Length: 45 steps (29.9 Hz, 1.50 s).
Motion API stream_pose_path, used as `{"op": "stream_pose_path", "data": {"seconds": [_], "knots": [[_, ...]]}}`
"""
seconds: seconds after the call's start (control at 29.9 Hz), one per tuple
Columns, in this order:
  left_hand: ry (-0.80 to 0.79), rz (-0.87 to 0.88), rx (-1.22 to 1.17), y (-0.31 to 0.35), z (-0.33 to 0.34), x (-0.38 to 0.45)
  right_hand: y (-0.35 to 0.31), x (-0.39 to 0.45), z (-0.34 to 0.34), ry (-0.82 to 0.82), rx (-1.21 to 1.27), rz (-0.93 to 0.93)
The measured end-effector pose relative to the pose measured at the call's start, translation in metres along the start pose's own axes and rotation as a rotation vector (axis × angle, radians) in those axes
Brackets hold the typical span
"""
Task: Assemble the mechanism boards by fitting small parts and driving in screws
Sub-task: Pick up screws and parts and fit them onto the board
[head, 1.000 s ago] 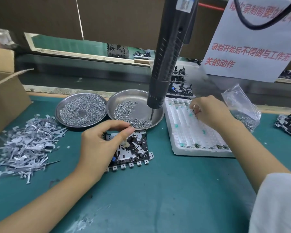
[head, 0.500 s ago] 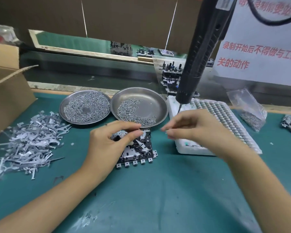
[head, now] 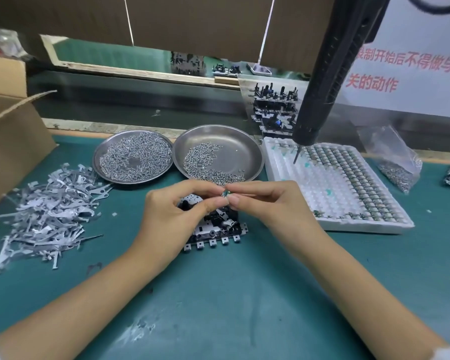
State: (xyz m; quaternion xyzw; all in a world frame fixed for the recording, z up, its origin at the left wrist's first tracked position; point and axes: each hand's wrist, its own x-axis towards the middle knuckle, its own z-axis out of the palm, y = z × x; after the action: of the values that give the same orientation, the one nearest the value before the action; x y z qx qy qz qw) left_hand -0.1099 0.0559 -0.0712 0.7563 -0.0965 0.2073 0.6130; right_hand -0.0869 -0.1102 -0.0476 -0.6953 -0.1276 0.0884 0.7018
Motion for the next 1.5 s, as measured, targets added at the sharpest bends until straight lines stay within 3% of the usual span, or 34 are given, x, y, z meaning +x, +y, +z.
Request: {"op": "stream_pose_path", "data": {"seconds": [0.47,0.67,0.94,1.07,1.24,1.5], "knots": [[-0.062,0.032,0.021,0.000,-0.001,0.002,0.005,-0.002,0.002,0.000,-0.024,-0.060],[-0.030,0.184,0.182,0.006,-0.006,0.004,0.004,-0.003,0.004,-0.044,-0.126,-0.159],[-0.148,0.307,0.428,0.014,-0.024,0.007,0.008,-0.006,0.008,-0.050,-0.288,-0.314],[-0.181,0.255,0.411,0.009,-0.032,-0.003,0.015,-0.009,0.014,-0.036,-0.453,-0.374],[-0.060,0.024,0.179,-0.003,-0.050,-0.004,0.028,-0.010,0.020,-0.073,-0.714,-0.578],[-0.037,-0.018,0.176,-0.007,-0.051,-0.009,0.035,-0.008,0.021,-0.056,-0.850,-0.696]]}}
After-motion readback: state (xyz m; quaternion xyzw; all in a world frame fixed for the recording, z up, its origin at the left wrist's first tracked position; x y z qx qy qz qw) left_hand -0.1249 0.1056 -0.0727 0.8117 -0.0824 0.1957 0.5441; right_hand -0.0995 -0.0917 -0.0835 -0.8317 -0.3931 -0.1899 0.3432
